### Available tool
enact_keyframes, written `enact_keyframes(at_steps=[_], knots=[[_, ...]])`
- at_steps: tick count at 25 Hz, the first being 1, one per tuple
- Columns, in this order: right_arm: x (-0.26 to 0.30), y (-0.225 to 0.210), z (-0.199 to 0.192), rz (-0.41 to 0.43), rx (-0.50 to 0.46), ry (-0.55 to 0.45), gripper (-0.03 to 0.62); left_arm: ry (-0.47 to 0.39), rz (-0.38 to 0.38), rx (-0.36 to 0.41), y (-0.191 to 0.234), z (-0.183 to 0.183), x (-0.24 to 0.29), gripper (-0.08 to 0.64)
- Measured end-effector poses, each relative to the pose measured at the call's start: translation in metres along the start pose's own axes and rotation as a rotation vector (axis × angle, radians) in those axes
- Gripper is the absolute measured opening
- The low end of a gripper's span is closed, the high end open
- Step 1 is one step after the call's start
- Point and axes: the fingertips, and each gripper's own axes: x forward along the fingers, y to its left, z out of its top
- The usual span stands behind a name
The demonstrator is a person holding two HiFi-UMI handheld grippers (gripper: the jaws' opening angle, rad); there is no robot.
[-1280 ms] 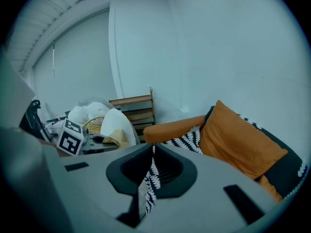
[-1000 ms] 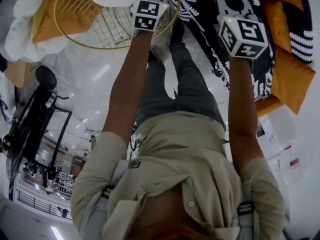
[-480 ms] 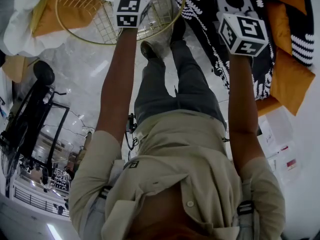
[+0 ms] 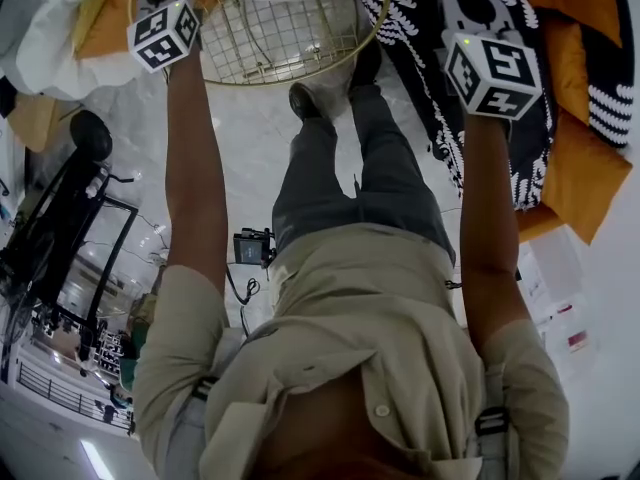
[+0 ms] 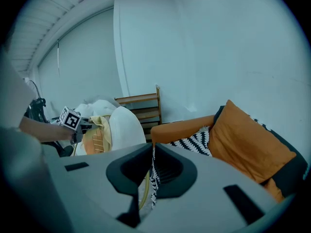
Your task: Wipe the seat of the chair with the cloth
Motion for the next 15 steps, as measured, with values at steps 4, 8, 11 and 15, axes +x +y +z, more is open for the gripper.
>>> enact_keyframes(at_steps=[4, 8, 11, 15], knots=[[-0.003, 0.002, 0.003, -0.002, -0.003, -0.005, 0.028, -0.003, -0.044, 0.009, -0.023, -0.001, 0.003, 0.054], [-0.007, -0.002, -0.003, -0.014, 0.002, 0.001, 0.028, -0.005, -0.143, 0.02, -0.075, -0.002, 0.014, 0.054], [-0.013, -0.009, -0.01, -0.028, 0.008, 0.008, 0.028, 0.012, -0.249, 0.049, -0.134, -0.007, 0.024, 0.054], [-0.023, -0.023, -0.018, -0.051, 0.012, 0.014, 0.028, 0.031, -0.416, 0.058, -0.235, -0.014, 0.033, 0.054]])
